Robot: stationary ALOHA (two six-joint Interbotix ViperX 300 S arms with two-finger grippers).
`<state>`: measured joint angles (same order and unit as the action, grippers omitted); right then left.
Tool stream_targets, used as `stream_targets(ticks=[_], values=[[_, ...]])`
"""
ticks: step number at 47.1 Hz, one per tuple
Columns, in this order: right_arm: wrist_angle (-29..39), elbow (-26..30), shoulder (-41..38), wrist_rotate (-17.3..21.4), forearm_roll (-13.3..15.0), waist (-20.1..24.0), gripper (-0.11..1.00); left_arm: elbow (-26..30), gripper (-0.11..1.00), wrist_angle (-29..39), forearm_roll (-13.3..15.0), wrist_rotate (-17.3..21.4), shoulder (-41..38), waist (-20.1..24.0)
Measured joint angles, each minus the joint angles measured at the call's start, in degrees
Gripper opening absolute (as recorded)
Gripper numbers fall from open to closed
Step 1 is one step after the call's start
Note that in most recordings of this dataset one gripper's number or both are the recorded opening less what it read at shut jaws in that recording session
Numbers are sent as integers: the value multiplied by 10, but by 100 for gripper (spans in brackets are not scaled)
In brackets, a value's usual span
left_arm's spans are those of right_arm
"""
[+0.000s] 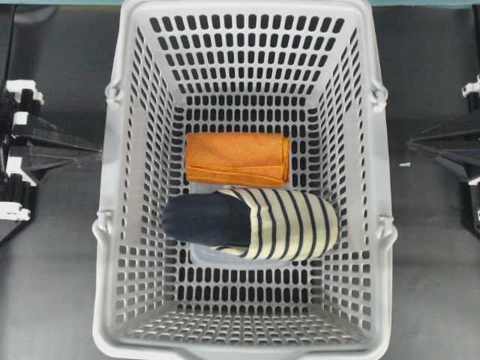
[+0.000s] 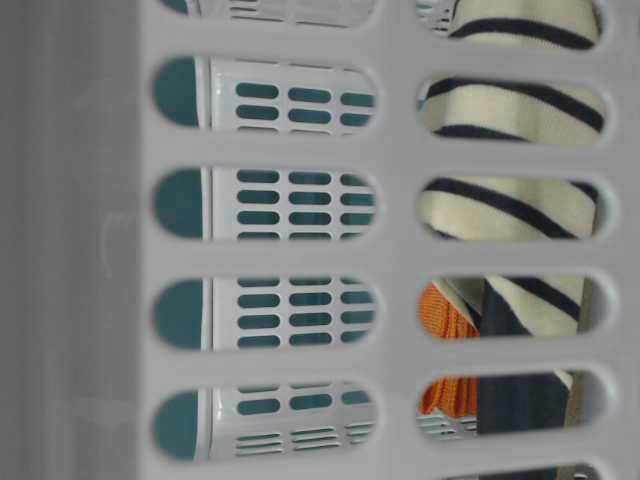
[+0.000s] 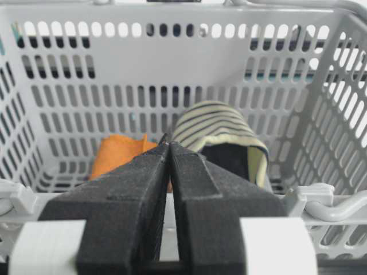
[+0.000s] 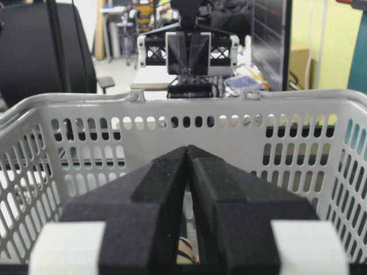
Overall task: Pick up the slipper from the shopping basket with the left arm.
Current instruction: 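Move the left gripper over the basket toward the striped slipper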
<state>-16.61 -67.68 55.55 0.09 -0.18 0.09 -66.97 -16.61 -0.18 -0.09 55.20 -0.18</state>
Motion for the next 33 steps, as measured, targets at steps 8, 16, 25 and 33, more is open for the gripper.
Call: stream_targets(ticks=[8, 16, 25, 33], values=[[6, 0, 1, 3, -3, 0, 0, 40, 0, 54, -19, -5, 1, -1], [32, 1, 13, 4, -4, 0, 0, 122, 0, 152, -22, -4, -12, -16], [54, 0, 27, 4, -4, 1, 0, 244, 0, 299, -22, -17, -90, -42], [66, 1, 36, 4, -5, 3, 0, 359, 0, 434, -22, -24, -197, -54]])
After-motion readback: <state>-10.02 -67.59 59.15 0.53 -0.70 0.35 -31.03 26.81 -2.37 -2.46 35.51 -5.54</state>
